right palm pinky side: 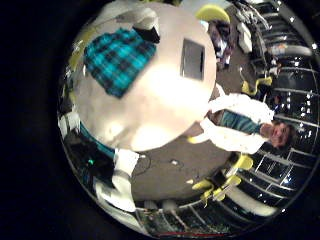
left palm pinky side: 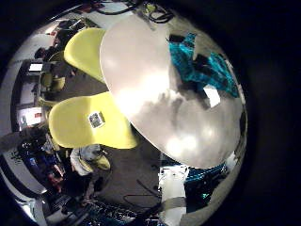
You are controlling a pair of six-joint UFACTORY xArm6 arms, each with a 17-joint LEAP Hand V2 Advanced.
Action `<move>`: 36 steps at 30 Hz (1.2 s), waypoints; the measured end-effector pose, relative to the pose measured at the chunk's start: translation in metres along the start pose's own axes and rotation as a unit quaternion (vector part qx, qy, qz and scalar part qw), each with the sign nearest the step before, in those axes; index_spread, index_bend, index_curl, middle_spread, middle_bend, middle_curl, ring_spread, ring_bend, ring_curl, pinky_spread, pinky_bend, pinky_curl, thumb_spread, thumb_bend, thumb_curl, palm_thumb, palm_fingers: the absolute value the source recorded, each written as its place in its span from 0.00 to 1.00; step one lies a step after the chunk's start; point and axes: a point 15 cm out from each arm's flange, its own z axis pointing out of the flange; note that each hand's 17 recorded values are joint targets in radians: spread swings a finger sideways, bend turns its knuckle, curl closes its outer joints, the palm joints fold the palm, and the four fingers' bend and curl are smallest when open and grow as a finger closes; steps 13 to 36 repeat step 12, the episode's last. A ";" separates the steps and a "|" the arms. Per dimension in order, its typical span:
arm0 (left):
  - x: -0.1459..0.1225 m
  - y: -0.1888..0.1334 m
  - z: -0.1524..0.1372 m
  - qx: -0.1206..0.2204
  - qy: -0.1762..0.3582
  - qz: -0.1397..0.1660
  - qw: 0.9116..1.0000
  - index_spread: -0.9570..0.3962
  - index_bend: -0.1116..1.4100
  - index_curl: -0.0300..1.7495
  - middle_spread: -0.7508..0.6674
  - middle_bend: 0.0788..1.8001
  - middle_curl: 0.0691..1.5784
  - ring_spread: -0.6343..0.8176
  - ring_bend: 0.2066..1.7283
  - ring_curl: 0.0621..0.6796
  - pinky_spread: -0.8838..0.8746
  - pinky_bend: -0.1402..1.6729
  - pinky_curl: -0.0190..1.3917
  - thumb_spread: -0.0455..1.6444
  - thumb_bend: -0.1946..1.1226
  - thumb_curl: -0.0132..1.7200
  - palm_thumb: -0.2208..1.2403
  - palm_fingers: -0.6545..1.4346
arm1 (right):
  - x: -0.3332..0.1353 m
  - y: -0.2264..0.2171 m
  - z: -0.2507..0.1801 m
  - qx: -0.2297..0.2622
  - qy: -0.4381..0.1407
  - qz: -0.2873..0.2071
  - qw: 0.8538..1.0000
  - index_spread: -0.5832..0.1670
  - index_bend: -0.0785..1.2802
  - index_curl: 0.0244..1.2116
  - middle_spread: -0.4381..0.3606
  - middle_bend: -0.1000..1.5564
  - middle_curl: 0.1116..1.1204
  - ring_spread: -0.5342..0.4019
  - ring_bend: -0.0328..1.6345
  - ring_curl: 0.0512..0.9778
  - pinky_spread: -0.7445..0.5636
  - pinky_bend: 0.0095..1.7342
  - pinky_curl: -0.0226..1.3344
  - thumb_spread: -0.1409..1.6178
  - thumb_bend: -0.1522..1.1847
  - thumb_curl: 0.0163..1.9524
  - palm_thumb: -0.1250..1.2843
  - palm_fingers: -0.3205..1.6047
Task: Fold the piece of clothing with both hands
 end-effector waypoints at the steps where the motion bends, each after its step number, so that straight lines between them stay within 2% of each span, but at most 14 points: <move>1: 0.006 -0.001 0.000 -0.004 -0.001 0.001 1.000 0.59 0.20 0.29 0.46 0.07 0.28 0.40 0.29 0.27 0.50 0.25 0.28 0.75 0.13 0.21 0.54 0.51 | 0.004 0.011 0.009 -0.006 -0.001 0.009 1.000 0.29 0.18 0.20 0.58 0.21 0.24 0.78 0.40 0.25 0.93 0.37 0.34 0.73 0.11 0.16 0.44 0.20; 5: 0.014 -0.004 0.006 -0.024 0.000 -0.002 1.000 0.59 0.20 0.29 0.46 0.07 0.28 0.40 0.29 0.27 0.50 0.25 0.27 0.75 0.14 0.21 0.54 0.51 | 0.016 0.041 0.043 -0.023 -0.003 0.043 0.999 0.30 0.18 0.21 0.56 0.21 0.24 0.77 0.40 0.24 0.92 0.36 0.32 0.75 0.11 0.16 0.46 0.21; 11: 0.018 -0.006 0.011 -0.036 -0.006 0.004 0.999 0.59 0.20 0.29 0.46 0.07 0.28 0.40 0.29 0.27 0.50 0.25 0.27 0.75 0.14 0.22 0.53 0.51 | 0.032 0.039 0.059 -0.014 -0.008 0.068 0.998 0.32 0.18 0.21 0.54 0.21 0.24 0.77 0.39 0.23 0.91 0.34 0.30 0.77 0.11 0.16 0.50 0.23; 36: 0.017 -0.005 0.011 -0.036 -0.010 0.004 0.999 0.59 0.20 0.29 0.46 0.07 0.28 0.40 0.29 0.27 0.50 0.25 0.27 0.75 0.14 0.22 0.53 0.51 | 0.032 0.039 0.060 -0.017 -0.010 0.069 0.997 0.32 0.18 0.22 0.54 0.21 0.24 0.77 0.38 0.22 0.91 0.34 0.30 0.78 0.11 0.16 0.51 0.24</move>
